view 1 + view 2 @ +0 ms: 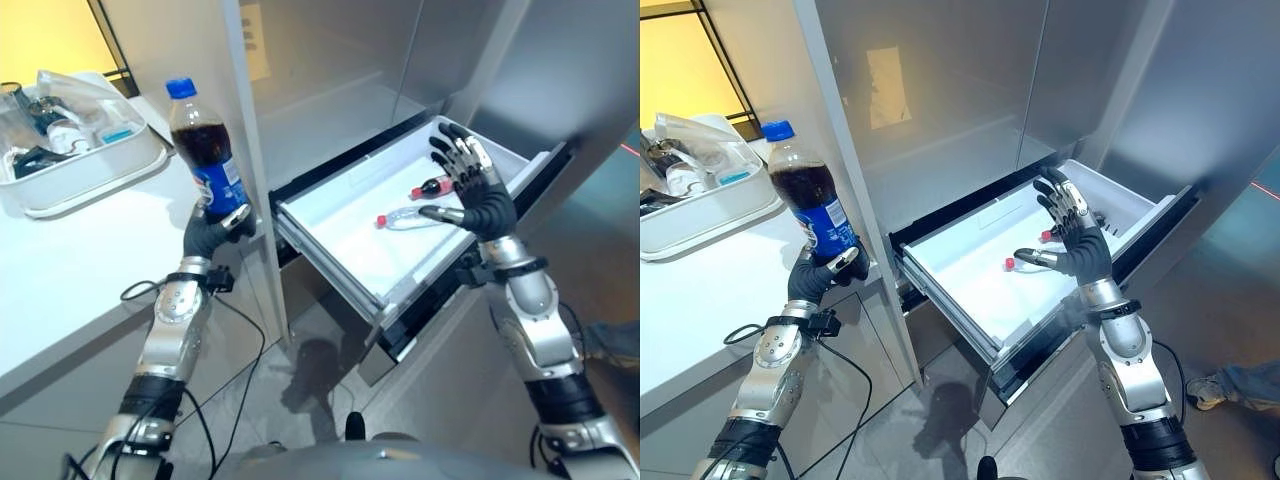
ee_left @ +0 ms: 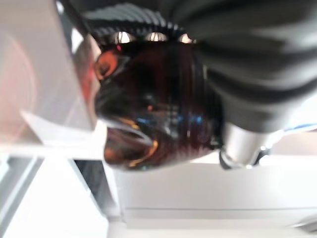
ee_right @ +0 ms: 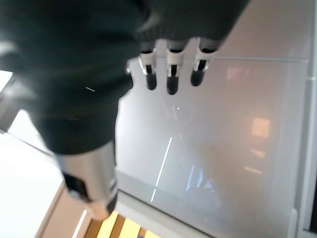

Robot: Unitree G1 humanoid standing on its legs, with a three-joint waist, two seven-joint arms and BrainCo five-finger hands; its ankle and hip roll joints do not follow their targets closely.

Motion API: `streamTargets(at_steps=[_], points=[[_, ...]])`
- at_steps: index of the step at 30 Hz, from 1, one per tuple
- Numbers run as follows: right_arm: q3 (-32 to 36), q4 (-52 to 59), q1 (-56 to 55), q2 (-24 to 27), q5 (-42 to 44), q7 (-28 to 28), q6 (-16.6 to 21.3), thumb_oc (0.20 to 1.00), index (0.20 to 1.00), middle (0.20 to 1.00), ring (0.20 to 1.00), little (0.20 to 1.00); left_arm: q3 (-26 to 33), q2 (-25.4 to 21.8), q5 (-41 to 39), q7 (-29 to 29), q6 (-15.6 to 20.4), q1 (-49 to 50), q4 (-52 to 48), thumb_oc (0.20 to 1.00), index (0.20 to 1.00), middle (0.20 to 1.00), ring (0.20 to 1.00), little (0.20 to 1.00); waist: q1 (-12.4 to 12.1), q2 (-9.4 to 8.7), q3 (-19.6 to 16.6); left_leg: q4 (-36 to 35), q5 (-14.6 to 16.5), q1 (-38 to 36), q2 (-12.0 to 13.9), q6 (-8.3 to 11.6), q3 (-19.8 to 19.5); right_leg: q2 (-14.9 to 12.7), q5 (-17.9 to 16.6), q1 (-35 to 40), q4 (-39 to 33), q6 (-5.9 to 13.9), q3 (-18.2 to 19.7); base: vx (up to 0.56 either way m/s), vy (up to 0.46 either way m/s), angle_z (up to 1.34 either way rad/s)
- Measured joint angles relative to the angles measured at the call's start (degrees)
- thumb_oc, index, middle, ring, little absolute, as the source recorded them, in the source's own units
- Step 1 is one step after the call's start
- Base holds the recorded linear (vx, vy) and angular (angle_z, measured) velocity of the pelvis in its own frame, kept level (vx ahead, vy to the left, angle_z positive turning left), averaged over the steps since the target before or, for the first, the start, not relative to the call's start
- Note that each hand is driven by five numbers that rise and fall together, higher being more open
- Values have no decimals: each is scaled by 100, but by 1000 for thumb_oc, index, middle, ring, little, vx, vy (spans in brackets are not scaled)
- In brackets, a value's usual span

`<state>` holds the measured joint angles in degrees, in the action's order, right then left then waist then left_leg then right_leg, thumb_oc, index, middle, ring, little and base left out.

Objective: Take the drinks into the refrigerator

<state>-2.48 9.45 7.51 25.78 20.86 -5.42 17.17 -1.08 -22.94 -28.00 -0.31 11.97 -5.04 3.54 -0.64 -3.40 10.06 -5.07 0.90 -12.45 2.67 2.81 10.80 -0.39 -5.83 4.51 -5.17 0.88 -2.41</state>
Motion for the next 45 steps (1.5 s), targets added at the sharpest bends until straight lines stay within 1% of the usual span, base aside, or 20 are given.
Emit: streamTargets(at_steps=[3,6,7,8,13,17,18,19,20,22,23,27,28,30,31,33,35,40,45], points=[[192,-324,-44,51,3,-42,-56,1000,1000,1000,1000,1000,103,5,-338,-238,3,329,-397,200,200,200,200,200,-22,-5,55,0,0,4,1,0,-16,0,1,5,0,-1,-15,-2,-1,1],[199,-542,-54,86,26,-145,-244,1000,1000,1000,1000,1000,229,32,-529,-473,5,519,-554,200,200,200,200,200,-66,12,101,0,0,15,2,0,-40,-4,2,5,0,-1,-41,-1,-10,4],[198,-557,-55,94,87,-190,-249,1000,1000,1000,1000,1000,259,32,-548,-502,4,576,-603,200,200,200,200,200,-90,10,108,0,0,15,4,1,-51,-4,3,12,0,-2,-50,25,-6,5],[196,-591,-102,183,337,-308,-273,1000,1000,1000,1000,1000,268,30,-609,-606,4,664,-711,200,200,200,200,200,-170,7,128,1,3,7,4,5,-59,-3,13,22,0,-13,-57,-15,-8,5],[156,-739,-100,489,1172,-749,-492,1000,1000,1000,1000,1000,257,-17,-749,-952,3,841,-922,200,200,200,200,200,-231,-30,178,1,2,11,2,5,-150,-13,15,58,0,-27,-131,-8,-8,9],[-93,-767,-40,773,1708,-1024,-591,1000,1000,1000,1000,1000,223,-264,-786,-1145,-3,867,-948,200,200,200,200,200,-330,-56,200,1,2,3,6,5,-151,-10,16,68,0,-27,-135,0,0,0],[-214,-783,5,848,1819,-1074,-635,1000,1000,1000,1000,1000,204,-301,-814,-1167,-3,875,-975,200,200,200,200,200,-314,-61,205,1,2,-1,4,5,-150,-10,16,70,0,-26,-134,0,0,0],[-356,-792,56,965,2046,-1227,-727,1000,1000,1000,1000,1000,86,-380,-937,-1229,-8,875,-1051,200,200,200,200,200,-332,-70,210,1,2,-2,4,5,-155,-13,16,76,0,-26,-138,0,0,0],[-423,-818,97,997,2122,-1272,-747,1000,1000,1000,1000,1000,14,-438,-948,-1248,-8,879,-1097,200,200,200,200,200,-336,-81,216,1,2,-7,3,5,-156,-13,17,81,0,-25,-139,0,0,0],[-767,-1120,438,1114,2483,-1416,-825,1000,1000,1000,1000,1000,-182,-621,-1049,-1385,-14,892,-1199,200,200,200,200,200,-340,-99,226,1,0,-19,1,4,-156,-16,15,92,0,-26,-139,0,0,0],[-995,-1245,649,1260,2607,-1548,-983,1000,1000,1000,1000,1000,-418,-807,-1105,-1523,-48,890,-1280,200,200,200,200,200,-352,-103,228,0,0,-25,0,3,-158,-18,17,101,0,-24,-141,0,0,0],[-1553,-1490,1295,1452,3129,-1822,-1191,1000,1000,1000,1000,1000,-898,-1133,-1151,-1832,-136,876,-1383,200,200,200,200,200,-332,-96,233,1,0,-43,-2,3,-152,-16,16,113,0,-26,-137,0,0,0],[-1727,-1644,1536,1376,3327,-1879,-1203,1000,1000,1000,1000,1000,-1049,-1236,-1158,-1901,-165,882,-1374,200,200,200,200,200,-345,-99,234,1,0,-62,3,4,-151,-12,16,128,0,-26,-136,0,0,0],[-1906,-1796,1778,1319,3462,-1897,-1262,1000,1000,1000,1000,1000,-1248,-1331,-1152,-1961,-246,836,-1365,200,200,200,200,200,-326,-94,237,1,1,-77,1,4,-135,-12,15,134,0,-27,-125,-3,-3,-2],[-2053,-1810,1932,1288,3567,-1906,-1269,1000,1000,1000,1000,1000,-1462,-1452,-1148,-2044,-292,793,-1365,200,200,200,200,200,-328,-91,239,1,1,-79,2,4,-134,-10,15,135,0,-27,-124,0,0,0],[-2088,-1914,2050,1023,3681,-1895,-1278,1000,1000,1000,1000,1000,-1637,-1482,-1146,-2157,-395,781,-1363,200,200,200,200,200,-346,-93,237,2,1,-85,2,5,-132,-9,15,139,0,-28,-121,0,0,0],[-2207,-1904,2120,842,3738,-1902,-1288,1000,1000,1000,1000,1000,-1752,-1547,-1142,-2196,-422,745,-1364,200,200,200,200,200,-338,-86,238,2,1,-86,1,5,-127,-10,13,137,0,-29,-117,0,0,0],[-2611,-1853,2261,791,3741,-1928,-1399,1000,1000,1000,1000,1000,-1877,-1719,-1097,-2277,-436,618,-1363,200,200,200,200,200,-340,-82,235,3,1,-88,-1,5,-122,-11,13,138,0,-29,-115,0,0,0],[-2876,-1719,2306,515,3742,-1943,-1509,1000,1000,1000,1000,1000,-2044,-1799,-942,-2349,-439,451,-1364,200,200,200,200,200,-335,-48,221,3,0,-89,-2,5,-116,-9,12,135,0,-31,-108,0,0,0]])
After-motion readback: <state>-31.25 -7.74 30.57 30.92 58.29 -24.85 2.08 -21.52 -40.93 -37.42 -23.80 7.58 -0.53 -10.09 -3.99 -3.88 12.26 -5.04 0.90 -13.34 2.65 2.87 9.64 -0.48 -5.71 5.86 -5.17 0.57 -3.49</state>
